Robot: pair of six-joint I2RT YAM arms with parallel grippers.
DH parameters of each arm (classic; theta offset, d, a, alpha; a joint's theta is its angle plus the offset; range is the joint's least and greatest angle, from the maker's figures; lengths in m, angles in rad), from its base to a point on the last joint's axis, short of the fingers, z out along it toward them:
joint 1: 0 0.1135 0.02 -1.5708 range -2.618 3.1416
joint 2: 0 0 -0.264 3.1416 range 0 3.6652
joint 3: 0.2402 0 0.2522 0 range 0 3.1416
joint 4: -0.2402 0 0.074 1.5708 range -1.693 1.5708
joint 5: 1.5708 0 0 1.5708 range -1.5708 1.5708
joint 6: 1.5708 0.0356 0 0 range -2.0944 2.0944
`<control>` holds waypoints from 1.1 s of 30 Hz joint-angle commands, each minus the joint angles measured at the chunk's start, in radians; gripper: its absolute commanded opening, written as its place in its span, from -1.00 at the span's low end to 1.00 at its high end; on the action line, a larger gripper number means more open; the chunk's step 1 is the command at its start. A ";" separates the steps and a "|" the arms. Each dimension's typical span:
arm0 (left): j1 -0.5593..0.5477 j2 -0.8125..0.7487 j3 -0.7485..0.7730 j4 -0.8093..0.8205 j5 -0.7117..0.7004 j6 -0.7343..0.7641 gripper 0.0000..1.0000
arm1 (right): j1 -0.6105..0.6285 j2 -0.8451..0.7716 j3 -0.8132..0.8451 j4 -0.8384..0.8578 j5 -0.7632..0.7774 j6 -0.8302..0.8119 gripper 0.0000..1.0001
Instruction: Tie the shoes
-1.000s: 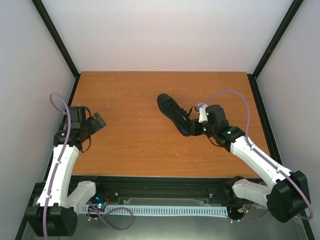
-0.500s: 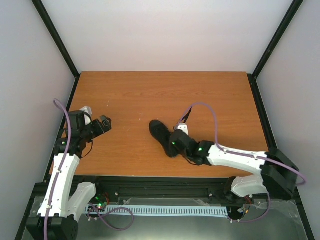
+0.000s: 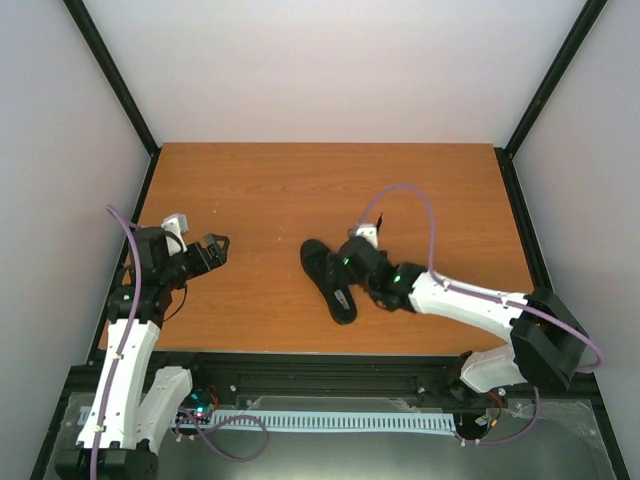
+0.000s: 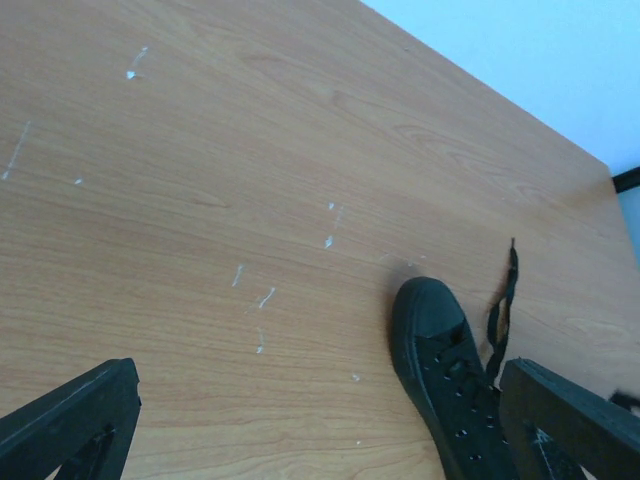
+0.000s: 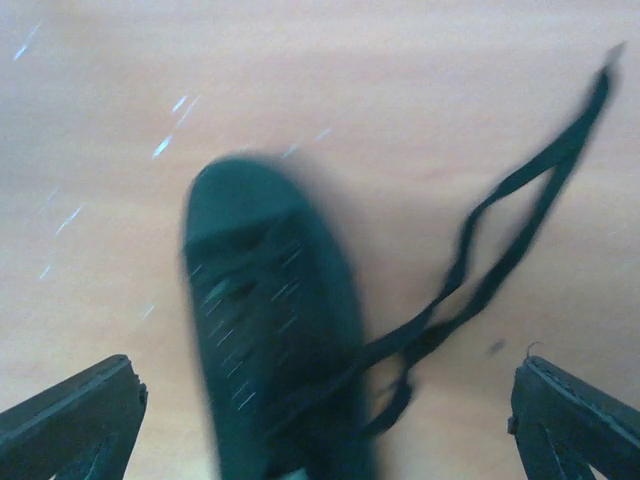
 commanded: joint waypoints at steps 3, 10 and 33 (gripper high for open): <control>-0.007 -0.017 0.020 0.085 0.132 0.045 1.00 | -0.332 0.000 0.042 -0.041 -0.251 -0.200 0.99; -0.018 0.106 0.214 -0.004 0.118 0.133 0.99 | -0.495 0.204 0.160 -0.072 -0.423 -0.279 0.70; -0.017 0.149 0.211 -0.100 -0.282 0.029 0.99 | -0.492 0.520 0.362 -0.104 -0.362 -0.270 0.28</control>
